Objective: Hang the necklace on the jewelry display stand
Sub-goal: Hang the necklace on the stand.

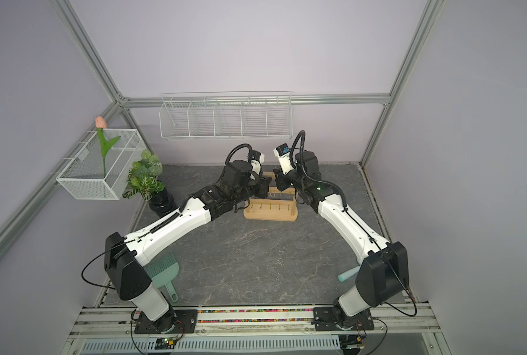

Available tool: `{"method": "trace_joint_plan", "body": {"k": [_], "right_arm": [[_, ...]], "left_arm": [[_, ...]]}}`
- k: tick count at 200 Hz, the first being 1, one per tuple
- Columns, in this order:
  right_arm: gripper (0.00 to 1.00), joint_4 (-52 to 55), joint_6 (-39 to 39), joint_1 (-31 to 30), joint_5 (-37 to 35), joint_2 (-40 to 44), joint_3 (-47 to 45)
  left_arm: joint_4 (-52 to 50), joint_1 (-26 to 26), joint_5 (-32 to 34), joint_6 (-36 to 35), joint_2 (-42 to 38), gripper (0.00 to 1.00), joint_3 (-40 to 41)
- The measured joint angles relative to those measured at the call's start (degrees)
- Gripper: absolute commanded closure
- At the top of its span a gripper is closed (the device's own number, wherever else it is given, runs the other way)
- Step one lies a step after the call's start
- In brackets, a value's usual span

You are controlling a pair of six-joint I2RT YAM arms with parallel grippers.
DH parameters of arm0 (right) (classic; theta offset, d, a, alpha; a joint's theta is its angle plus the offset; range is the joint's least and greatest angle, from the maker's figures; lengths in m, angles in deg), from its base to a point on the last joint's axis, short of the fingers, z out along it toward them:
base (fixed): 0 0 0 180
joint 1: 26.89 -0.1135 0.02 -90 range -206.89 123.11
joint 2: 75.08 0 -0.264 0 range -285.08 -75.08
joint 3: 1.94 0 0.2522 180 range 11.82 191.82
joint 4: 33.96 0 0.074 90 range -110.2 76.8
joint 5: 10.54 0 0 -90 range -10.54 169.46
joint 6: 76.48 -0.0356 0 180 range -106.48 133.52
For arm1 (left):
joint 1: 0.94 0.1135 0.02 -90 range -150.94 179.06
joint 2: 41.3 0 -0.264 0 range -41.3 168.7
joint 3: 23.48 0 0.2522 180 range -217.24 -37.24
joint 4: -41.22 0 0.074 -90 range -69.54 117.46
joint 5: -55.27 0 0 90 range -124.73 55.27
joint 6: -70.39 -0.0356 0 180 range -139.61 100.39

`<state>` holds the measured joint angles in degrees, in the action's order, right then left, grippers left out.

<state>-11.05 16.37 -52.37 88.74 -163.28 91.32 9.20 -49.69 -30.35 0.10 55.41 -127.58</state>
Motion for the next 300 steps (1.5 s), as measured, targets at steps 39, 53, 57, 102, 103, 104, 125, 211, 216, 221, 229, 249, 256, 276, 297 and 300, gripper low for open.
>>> {"method": "trace_joint_plan", "body": {"k": [39,53,57,102,103,104,125,211,216,221,229,249,256,276,297,300], "right_arm": [[0.93,0.0,0.0,0.0,1.3,0.0,0.0],[0.93,0.0,0.0,0.0,1.7,0.0,0.1],[0.93,0.1,0.0,0.0,1.9,0.0,0.2],[0.93,0.4,0.1,0.0,2.8,-0.4,1.9],[0.93,0.4,0.2,0.0,2.8,-0.4,1.9],[0.93,0.4,0.2,0.0,2.8,-0.5,2.0],[0.93,0.9,0.3,0.0,3.0,-0.7,2.3],[0.89,4.2,1.5,-0.3,3.5,-1.1,3.2],[0.89,4.5,1.7,-0.4,3.5,-1.1,3.3],[0.89,4.8,1.9,-0.5,3.5,-1.1,3.4],[0.88,5.4,2.1,-0.7,3.5,-1.2,3.7],[0.88,6.4,2.7,-0.9,3.6,-1.6,4.2],[0.88,6.6,2.9,-1.0,3.6,-1.7,4.2],[0.88,7.5,3.2,-1.0,3.6,-1.9,4.2],[0.86,7.8,3.2,-1.0,3.5,-1.9,4.2],[0.86,7.9,3.2,-1.0,3.5,-1.9,4.2]], "left_arm": [[-0.1,0.0,0.3,1.2,-0.4,1.00,4.0],[-0.3,0.0,0.9,1.6,-0.4,1.00,4.5],[-0.3,0.0,1.0,1.7,-0.4,1.00,4.7],[-0.2,0.0,2.9,2.7,-1.6,1.00,6.3],[-0.2,0.0,2.9,2.7,-1.7,1.00,6.4],[-0.3,0.0,2.9,2.7,-1.7,1.00,6.4],[-0.2,0.0,3.3,3.3,-2.0,1.00,7.3],[1.0,0.8,4.2,5.2,-1.7,1.00,9.2],[1.2,0.9,4.2,5.2,-1.6,1.00,9.3],[1.4,0.9,4.3,5.3,-1.5,1.00,9.4],[1.8,1.0,4.4,5.4,-1.2,1.00,9.5],[2.4,1.1,4.4,5.7,-0.4,1.00,10.1],[2.4,1.1,4.4,5.8,0.0,1.00,10.2],[2.7,1.1,4.4,6.2,0.6,1.00,10.6],[2.8,1.1,4.3,6.5,0.9,1.00,10.9],[2.8,1.1,4.3,6.6,1.0,1.00,10.9]]}}
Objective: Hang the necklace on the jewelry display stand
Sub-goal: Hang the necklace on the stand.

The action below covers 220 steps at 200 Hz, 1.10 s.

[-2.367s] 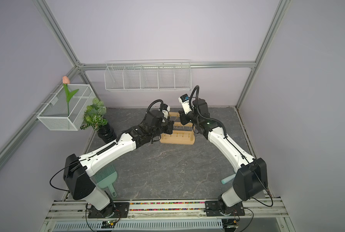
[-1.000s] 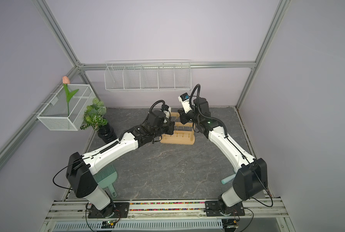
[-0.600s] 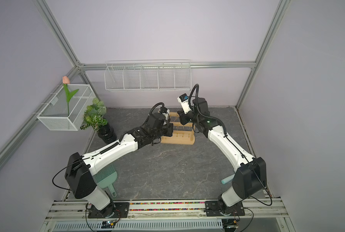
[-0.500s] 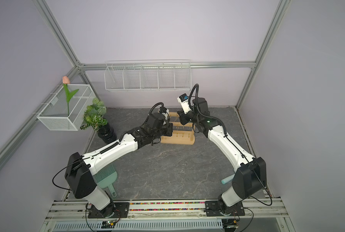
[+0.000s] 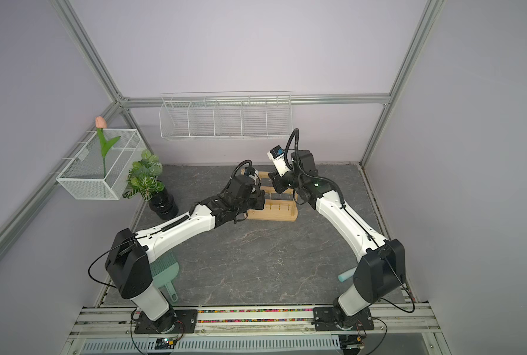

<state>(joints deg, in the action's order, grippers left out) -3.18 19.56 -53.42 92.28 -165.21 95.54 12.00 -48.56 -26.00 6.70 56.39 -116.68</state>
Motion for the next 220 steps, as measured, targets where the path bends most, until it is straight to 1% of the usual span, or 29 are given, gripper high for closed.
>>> {"method": "trace_joint_plan", "body": {"k": [23,39,109,125,156,179,220], "right_arm": [[0.81,0.2,0.0,0.0,-0.1,0.0,0.0],[0.75,0.5,-0.1,0.0,-0.1,0.2,0.0],[0.58,1.6,-0.2,0.0,-1.4,4.2,0.0],[0.53,1.6,-0.3,0.0,-1.9,4.7,0.0],[0.48,1.7,-1.3,0.0,-4.2,6.6,-0.3],[0.47,1.6,-2.5,0.0,-6.4,10.2,-1.9],[0.52,1.8,-5.8,0.0,-8.8,17.0,-7.3]], "left_arm": [[0.0,0.0,0.0,0.3,0.2,1.00,0.2],[0.1,0.0,0.0,0.6,0.3,1.00,0.2],[0.7,0.0,-0.3,1.5,1.6,1.00,1.0],[0.7,0.0,-0.5,1.6,1.6,1.00,1.4],[0.9,0.0,-0.5,1.7,1.6,1.00,2.0],[1.2,0.0,-0.7,1.7,1.6,1.00,2.0],[1.8,0.1,-1.2,1.7,1.6,1.00,2.0]]}}
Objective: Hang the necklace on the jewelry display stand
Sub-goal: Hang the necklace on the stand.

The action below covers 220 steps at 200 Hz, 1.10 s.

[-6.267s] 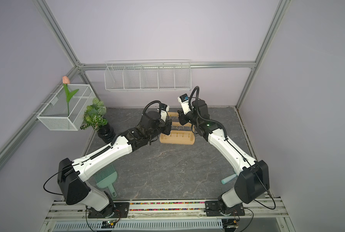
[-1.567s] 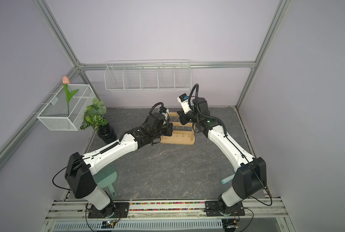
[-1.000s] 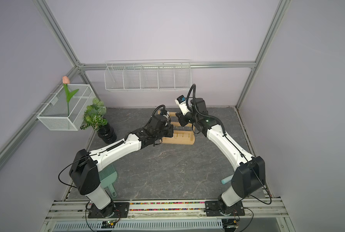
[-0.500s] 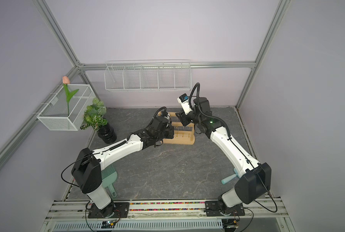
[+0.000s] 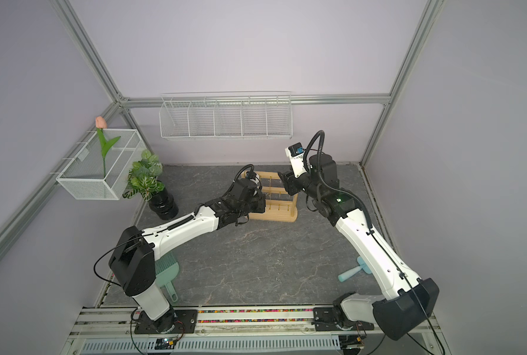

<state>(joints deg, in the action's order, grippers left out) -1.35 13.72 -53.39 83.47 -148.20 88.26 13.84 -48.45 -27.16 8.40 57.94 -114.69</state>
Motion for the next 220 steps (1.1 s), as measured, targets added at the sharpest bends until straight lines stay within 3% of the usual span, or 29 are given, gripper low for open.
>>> {"method": "trace_joint_plan", "body": {"k": [55,96,160,220], "right_arm": [[0.51,-4.0,-5.9,0.0,1.4,3.1,-17.8],[0.51,-17.1,-8.7,0.0,3.8,2.0,-27.4],[0.51,-35.2,-11.5,-0.4,5.4,-5.6,-32.3],[0.51,-42.3,-13.1,-2.4,4.2,-7.8,-34.9]], "left_arm": [[0.3,0.2,-0.6,0.0,0.0,1.00,0.0],[0.3,0.4,-1.0,0.0,0.0,1.00,0.0],[0.3,0.7,-1.5,0.0,0.0,1.00,0.0],[0.3,1.2,-1.9,0.0,0.0,1.00,0.0]]}}
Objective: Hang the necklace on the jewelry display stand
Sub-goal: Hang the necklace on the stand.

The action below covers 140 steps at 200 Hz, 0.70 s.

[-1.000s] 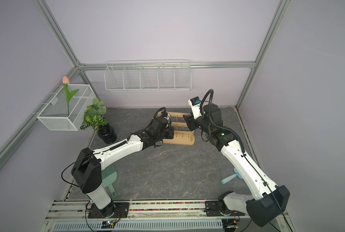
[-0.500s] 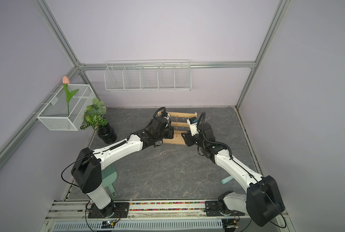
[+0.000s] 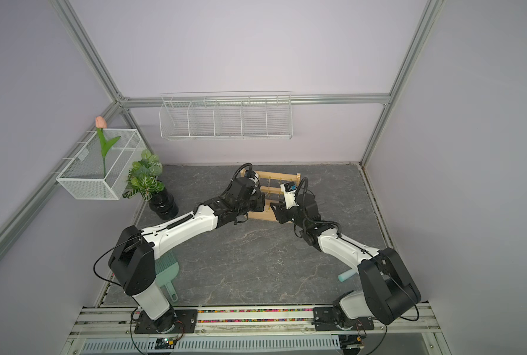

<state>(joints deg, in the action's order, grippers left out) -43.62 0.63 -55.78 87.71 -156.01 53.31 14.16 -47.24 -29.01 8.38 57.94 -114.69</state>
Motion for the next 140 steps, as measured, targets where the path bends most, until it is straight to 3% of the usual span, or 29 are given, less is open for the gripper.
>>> {"method": "trace_joint_plan", "body": {"k": [66,100,140], "right_arm": [[0.46,-1.9,0.9,-2.6,-6.0,3.6,-4.4],[0.45,-0.3,2.9,-2.6,-9.0,9.5,-4.7],[0.52,-1.0,4.3,-3.1,-12.0,16.6,-6.0]], "left_arm": [[0.6,0.1,-0.3,0.0,0.0,1.00,0.0],[1.0,0.2,-0.7,0.0,0.0,1.00,0.3],[1.4,0.2,-0.9,0.1,-0.1,1.00,0.9]]}}
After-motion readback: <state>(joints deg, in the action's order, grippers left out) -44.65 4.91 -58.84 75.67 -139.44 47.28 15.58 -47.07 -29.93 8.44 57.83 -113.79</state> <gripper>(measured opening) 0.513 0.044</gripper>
